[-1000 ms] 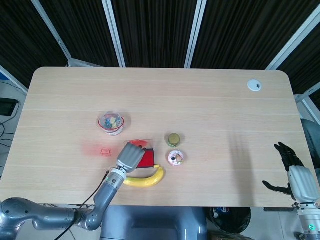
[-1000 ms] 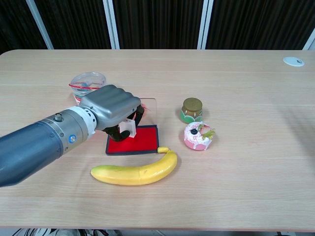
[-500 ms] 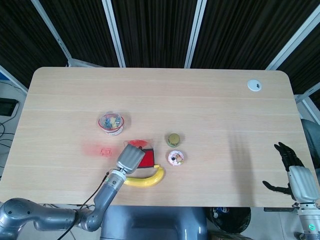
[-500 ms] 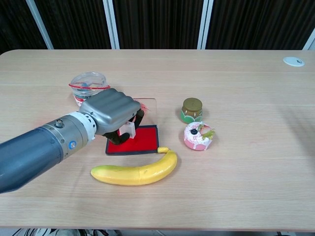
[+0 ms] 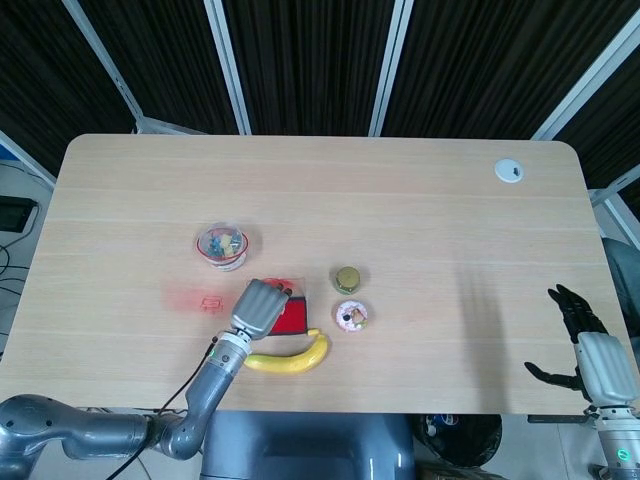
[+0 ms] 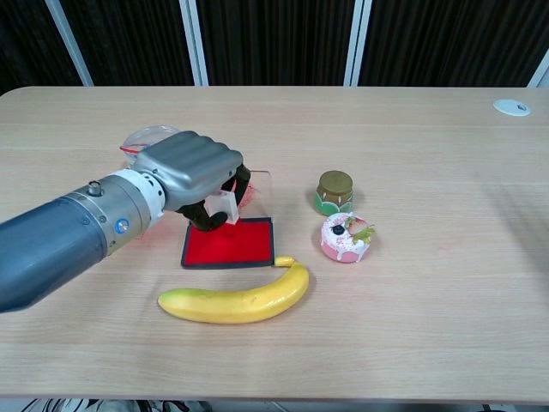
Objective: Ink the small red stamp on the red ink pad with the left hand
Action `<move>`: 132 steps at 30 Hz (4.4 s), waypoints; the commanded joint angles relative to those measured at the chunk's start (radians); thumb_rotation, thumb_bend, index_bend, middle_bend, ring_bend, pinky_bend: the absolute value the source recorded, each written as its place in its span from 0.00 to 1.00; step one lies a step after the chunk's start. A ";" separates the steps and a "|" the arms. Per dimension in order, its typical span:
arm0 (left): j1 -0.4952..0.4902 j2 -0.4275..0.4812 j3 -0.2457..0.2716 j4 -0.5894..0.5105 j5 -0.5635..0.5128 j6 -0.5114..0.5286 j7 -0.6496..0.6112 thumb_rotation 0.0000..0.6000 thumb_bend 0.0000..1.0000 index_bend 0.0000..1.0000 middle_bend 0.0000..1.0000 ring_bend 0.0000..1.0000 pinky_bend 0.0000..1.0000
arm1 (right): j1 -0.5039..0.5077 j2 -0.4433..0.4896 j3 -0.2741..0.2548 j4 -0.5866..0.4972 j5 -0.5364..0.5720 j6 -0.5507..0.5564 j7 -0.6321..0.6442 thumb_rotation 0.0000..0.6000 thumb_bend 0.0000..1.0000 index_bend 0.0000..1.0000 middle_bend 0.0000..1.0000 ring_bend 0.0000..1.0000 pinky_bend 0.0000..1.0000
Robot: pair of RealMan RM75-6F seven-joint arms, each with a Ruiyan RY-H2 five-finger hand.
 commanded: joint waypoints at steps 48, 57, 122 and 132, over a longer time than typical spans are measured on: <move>0.119 0.144 0.083 0.108 0.039 -0.032 -0.160 1.00 0.52 0.67 0.68 0.56 0.64 | 0.000 0.000 0.000 -0.001 0.001 -0.001 -0.003 1.00 0.16 0.00 0.00 0.00 0.18; 0.123 0.137 0.085 0.109 0.028 -0.045 -0.147 1.00 0.48 0.64 0.65 0.53 0.62 | 0.000 0.000 0.000 -0.003 0.001 0.000 -0.004 1.00 0.16 0.00 0.00 0.00 0.18; 0.326 0.489 0.177 -0.289 0.279 0.232 -0.360 1.00 0.13 0.11 0.11 0.12 0.19 | -0.003 -0.004 -0.003 0.009 -0.013 0.014 -0.028 1.00 0.16 0.00 0.00 0.00 0.18; 0.523 0.658 0.256 -0.285 0.412 0.421 -0.602 1.00 0.13 0.00 0.00 0.00 0.06 | -0.007 -0.013 -0.004 0.018 -0.022 0.029 -0.067 1.00 0.16 0.00 0.00 0.00 0.18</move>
